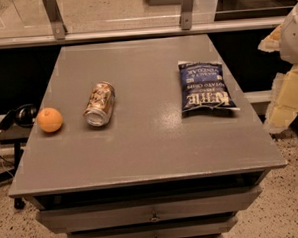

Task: Pick orange can

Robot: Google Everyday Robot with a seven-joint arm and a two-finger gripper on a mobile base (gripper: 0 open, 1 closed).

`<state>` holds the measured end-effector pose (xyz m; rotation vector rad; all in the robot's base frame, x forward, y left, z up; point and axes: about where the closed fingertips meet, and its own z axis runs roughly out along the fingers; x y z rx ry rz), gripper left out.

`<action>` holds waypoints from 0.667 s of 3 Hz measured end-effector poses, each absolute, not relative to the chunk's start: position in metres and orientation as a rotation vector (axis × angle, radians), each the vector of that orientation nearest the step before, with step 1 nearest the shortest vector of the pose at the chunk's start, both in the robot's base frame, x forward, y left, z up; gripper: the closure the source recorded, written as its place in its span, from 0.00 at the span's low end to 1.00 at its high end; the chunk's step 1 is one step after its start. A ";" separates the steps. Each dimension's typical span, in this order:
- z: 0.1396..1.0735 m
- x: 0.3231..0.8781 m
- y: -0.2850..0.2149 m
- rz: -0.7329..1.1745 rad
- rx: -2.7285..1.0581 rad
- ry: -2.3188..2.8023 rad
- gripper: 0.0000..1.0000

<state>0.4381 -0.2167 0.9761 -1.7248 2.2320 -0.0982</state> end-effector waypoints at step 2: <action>0.976 0.444 -0.209 -0.097 -1.760 2.199 0.00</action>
Offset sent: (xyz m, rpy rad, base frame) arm 0.0126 0.0160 -0.0059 -0.0052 0.0122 0.0793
